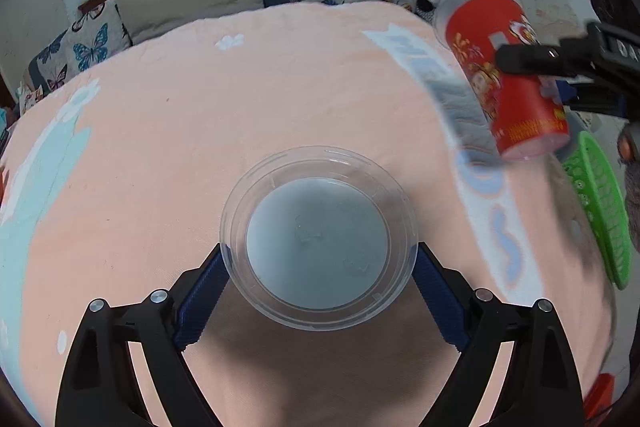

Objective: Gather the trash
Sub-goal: 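Drop the red cup into the basket with the right gripper while the left drops the clear lid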

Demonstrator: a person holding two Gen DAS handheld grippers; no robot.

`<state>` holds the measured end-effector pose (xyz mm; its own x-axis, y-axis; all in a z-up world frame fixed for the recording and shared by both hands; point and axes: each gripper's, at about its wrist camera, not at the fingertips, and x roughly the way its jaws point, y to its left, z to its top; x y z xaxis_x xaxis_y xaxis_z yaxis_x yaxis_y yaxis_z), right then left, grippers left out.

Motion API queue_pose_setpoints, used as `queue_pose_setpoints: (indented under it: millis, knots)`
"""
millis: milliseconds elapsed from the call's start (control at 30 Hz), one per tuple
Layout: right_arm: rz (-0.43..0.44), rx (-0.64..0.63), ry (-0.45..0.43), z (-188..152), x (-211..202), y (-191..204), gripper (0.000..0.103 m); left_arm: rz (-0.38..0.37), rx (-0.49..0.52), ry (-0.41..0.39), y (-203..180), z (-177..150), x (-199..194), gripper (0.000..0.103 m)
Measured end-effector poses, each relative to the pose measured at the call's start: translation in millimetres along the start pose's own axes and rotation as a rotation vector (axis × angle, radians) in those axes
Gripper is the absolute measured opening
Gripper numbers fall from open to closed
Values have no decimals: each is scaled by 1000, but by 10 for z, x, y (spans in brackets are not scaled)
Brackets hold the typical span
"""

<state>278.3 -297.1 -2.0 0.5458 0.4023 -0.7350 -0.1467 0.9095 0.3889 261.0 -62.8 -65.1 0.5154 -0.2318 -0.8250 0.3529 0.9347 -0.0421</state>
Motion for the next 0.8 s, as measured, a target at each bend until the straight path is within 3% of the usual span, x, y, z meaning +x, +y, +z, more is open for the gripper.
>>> queue_pose_setpoints:
  millis: [367, 800]
  knots:
    - [-102, 13, -110, -643, -993, -387, 72, -110, 56, -70, -650, 47, -409, 87]
    - [-407, 109, -136, -1301, -1627, -1380, 72, -209, 189, -99, -1602, 209, -557, 87]
